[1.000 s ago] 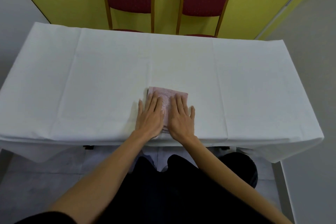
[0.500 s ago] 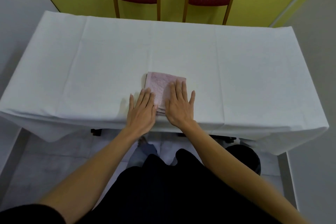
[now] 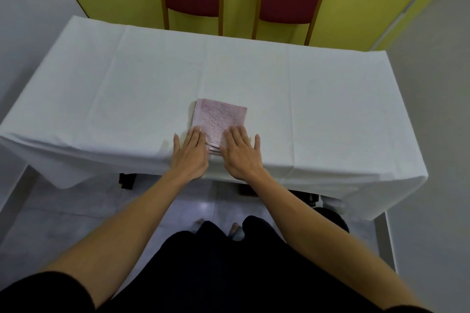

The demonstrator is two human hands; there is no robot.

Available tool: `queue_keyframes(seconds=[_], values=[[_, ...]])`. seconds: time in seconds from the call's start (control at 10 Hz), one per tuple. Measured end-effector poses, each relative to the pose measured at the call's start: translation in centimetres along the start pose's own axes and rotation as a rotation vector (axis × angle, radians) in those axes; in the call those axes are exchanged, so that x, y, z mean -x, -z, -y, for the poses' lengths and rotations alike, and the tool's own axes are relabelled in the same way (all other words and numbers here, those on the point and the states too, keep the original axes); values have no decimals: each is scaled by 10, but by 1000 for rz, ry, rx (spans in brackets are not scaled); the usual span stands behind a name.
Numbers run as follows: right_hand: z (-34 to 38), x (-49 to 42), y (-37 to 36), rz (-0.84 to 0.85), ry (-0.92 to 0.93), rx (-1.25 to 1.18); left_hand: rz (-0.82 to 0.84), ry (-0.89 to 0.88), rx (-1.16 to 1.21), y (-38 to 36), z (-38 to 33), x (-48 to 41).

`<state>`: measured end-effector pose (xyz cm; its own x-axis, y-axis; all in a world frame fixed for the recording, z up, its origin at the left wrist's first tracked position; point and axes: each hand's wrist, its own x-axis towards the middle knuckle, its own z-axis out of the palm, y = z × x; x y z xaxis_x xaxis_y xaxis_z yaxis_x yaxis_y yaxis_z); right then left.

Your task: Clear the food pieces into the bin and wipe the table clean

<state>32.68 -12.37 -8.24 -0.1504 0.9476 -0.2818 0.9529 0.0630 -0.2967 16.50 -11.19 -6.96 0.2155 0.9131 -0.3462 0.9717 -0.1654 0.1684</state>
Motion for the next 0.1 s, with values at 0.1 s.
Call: queue_keyframes(seconds=[0.1], values=[[-5,-13,29,-98,-78,-61,-48,-14,50,34,-11,-15]])
